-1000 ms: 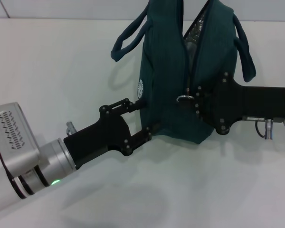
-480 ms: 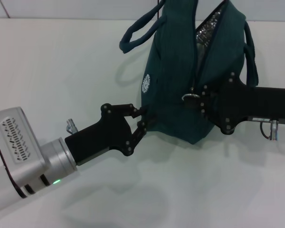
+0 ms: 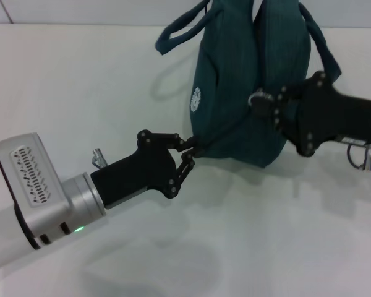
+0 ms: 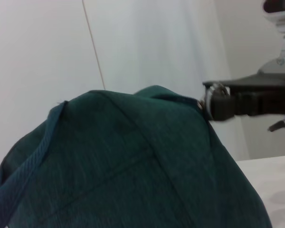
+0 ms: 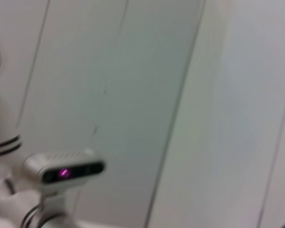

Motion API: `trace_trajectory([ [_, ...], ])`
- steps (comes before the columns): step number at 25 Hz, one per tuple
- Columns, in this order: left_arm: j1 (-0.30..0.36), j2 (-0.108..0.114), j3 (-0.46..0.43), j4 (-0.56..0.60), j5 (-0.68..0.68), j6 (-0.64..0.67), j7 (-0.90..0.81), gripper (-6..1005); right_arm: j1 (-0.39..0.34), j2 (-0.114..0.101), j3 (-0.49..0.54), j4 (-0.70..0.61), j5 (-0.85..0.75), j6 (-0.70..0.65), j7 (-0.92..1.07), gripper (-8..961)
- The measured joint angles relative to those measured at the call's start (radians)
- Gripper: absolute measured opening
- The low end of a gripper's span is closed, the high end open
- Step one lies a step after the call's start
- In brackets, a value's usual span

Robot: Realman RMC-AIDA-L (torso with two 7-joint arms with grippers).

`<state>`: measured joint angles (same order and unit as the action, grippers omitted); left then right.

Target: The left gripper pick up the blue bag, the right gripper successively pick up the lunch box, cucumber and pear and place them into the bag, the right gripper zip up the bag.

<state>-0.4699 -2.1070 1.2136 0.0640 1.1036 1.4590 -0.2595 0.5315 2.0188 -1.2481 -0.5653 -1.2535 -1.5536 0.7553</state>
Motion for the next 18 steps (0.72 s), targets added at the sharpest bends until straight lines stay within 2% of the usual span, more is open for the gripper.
trace_trajectory([
  [4,-0.002,0.001,0.002,0.002,0.013,-0.017,0.000,73,-0.003,0.001,-0.001,0.028,0.071,-0.015,-0.036,8],
  [13,-0.011,0.003,0.001,-0.001,0.030,-0.022,0.000,62,0.001,0.000,0.000,0.055,0.113,-0.012,-0.063,7],
  [18,-0.011,0.006,0.001,-0.003,0.035,-0.037,0.000,60,0.004,0.001,0.002,0.123,0.256,-0.012,-0.116,7],
])
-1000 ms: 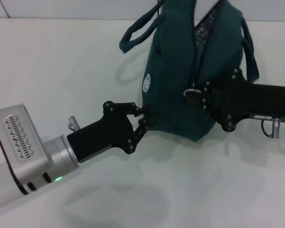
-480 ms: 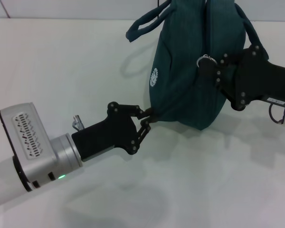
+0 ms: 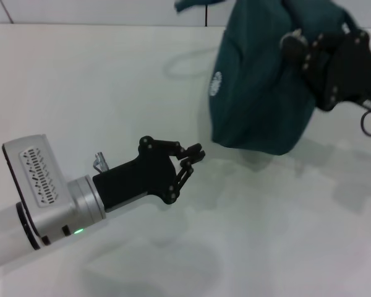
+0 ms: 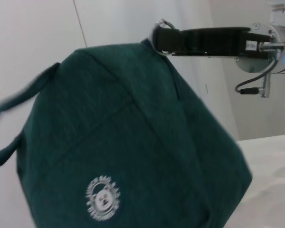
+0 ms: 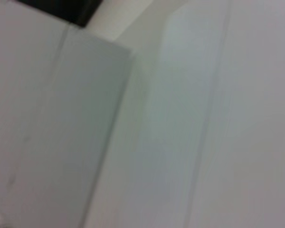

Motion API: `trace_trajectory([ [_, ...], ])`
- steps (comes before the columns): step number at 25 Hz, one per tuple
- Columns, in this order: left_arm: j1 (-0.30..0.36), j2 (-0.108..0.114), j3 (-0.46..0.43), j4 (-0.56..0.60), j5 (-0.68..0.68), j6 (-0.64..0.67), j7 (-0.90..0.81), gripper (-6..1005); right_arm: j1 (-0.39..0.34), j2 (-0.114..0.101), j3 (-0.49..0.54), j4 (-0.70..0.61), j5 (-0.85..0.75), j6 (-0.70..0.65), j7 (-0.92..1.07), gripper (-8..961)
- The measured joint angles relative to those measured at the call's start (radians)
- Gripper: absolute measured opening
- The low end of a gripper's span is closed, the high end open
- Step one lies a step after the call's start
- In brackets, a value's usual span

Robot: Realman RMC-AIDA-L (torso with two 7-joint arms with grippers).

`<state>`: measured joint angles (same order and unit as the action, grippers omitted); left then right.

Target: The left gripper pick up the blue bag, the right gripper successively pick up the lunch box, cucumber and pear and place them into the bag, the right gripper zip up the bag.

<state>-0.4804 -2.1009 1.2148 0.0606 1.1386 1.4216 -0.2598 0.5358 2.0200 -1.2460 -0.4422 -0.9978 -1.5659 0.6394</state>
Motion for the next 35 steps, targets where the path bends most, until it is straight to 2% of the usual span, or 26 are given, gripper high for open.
trace_trajectory([
  [4,-0.003,0.000,0.015,0.002,0.007,-0.005,-0.001,59,0.003,0.002,0.000,0.043,0.079,0.000,-0.042,7],
  [9,-0.003,-0.002,0.025,0.008,0.005,0.006,-0.003,2,0.007,0.003,-0.011,0.051,0.080,-0.001,-0.052,7],
  [15,-0.004,-0.001,0.019,0.009,-0.046,0.117,-0.091,64,0.004,0.003,-0.034,0.052,0.075,0.000,-0.057,7],
  [20,-0.006,-0.002,0.019,0.016,-0.079,0.150,-0.141,116,0.000,0.005,-0.045,0.053,0.074,0.000,-0.085,7],
  [24,-0.019,-0.006,0.022,0.017,-0.079,0.150,-0.185,211,0.001,0.005,-0.060,0.053,0.075,0.001,-0.091,7],
  [27,-0.052,-0.005,0.024,0.018,-0.075,0.146,-0.313,283,0.002,0.007,-0.073,0.054,0.075,0.002,-0.112,8],
  [31,-0.071,-0.006,0.023,0.013,-0.079,0.126,-0.352,378,0.007,0.008,-0.098,0.056,0.081,0.007,-0.134,8],
  [35,-0.089,-0.007,0.019,-0.002,-0.084,0.099,-0.355,563,0.009,0.008,-0.109,0.057,0.082,0.010,-0.135,8],
])
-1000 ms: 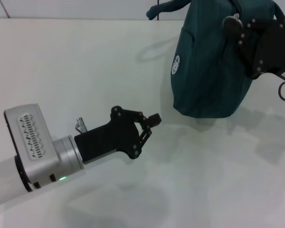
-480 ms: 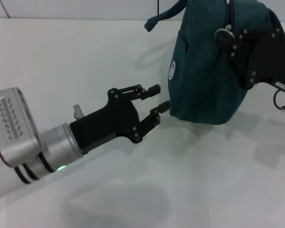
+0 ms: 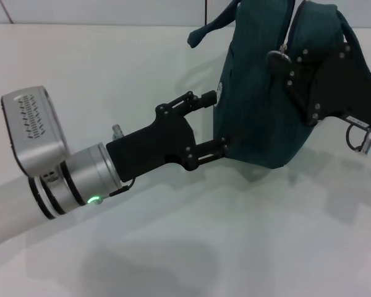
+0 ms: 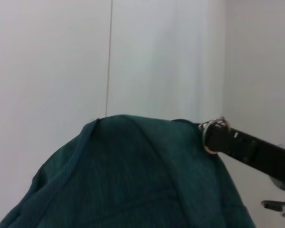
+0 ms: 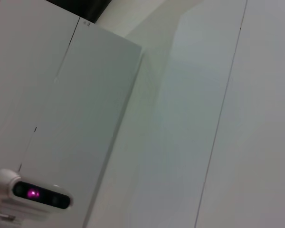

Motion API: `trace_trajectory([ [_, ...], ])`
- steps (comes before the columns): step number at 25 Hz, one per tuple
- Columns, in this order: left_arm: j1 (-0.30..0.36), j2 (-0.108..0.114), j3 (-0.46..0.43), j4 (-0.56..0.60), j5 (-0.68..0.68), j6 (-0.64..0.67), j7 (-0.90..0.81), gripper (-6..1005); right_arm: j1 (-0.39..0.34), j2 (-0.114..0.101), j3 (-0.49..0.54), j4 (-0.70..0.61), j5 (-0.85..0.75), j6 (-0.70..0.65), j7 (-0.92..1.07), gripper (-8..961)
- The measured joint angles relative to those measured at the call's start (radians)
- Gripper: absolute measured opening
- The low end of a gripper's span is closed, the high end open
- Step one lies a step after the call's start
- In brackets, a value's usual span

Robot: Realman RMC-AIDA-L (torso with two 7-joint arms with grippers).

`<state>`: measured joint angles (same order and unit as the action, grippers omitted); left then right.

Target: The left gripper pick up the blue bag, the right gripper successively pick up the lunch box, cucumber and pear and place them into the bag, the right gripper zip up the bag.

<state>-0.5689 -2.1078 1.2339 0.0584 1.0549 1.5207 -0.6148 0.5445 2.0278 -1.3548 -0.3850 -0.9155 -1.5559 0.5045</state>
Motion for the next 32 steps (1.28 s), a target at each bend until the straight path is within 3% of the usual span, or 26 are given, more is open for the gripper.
trace_trajectory([
  [4,-0.014,0.000,-0.001,-0.022,-0.037,-0.010,-0.003,792,0.000,0.000,-0.005,0.008,0.001,-0.004,0.000,8],
  [8,-0.017,0.000,0.002,-0.023,-0.046,-0.029,0.003,666,-0.006,0.000,-0.006,0.014,0.002,-0.007,0.000,8],
  [19,-0.020,0.000,0.009,-0.018,-0.026,-0.049,0.027,468,-0.009,0.000,-0.024,0.031,0.002,-0.012,0.043,8],
  [29,-0.011,0.000,0.006,-0.024,-0.033,-0.063,0.144,98,-0.009,-0.011,-0.022,0.036,-0.005,-0.005,0.369,9],
  [32,-0.012,0.000,0.007,-0.024,-0.026,-0.064,0.167,77,-0.009,-0.013,-0.021,0.036,-0.007,-0.003,0.470,9],
])
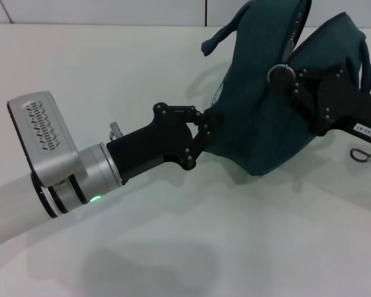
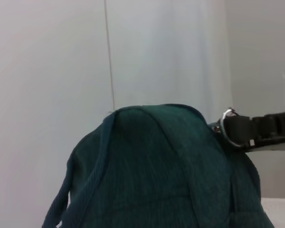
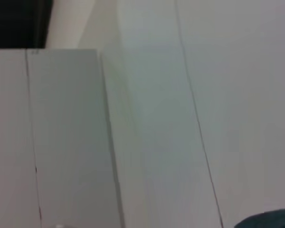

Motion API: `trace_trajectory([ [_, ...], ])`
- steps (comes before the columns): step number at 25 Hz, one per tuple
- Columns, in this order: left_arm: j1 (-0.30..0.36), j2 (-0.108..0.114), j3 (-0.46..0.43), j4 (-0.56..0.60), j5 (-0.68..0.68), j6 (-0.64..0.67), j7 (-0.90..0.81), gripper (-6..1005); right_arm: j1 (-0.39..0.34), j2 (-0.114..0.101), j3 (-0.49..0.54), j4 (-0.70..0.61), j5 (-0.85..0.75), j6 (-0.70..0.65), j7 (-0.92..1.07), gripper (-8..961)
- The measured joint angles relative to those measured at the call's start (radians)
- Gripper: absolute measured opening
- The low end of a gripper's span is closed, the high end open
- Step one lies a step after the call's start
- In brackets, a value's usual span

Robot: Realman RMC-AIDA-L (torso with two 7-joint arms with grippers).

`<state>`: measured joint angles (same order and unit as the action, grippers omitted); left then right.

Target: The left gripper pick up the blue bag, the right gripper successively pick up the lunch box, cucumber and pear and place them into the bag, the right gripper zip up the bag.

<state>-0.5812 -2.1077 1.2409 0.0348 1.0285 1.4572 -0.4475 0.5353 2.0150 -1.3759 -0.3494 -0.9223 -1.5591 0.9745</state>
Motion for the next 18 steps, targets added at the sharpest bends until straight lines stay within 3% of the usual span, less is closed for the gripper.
trace_trajectory([
  [18,-0.015,0.000,0.055,0.001,0.014,-0.062,0.085,61,-0.002,0.000,0.056,0.038,0.056,-0.069,0.270,9],
])
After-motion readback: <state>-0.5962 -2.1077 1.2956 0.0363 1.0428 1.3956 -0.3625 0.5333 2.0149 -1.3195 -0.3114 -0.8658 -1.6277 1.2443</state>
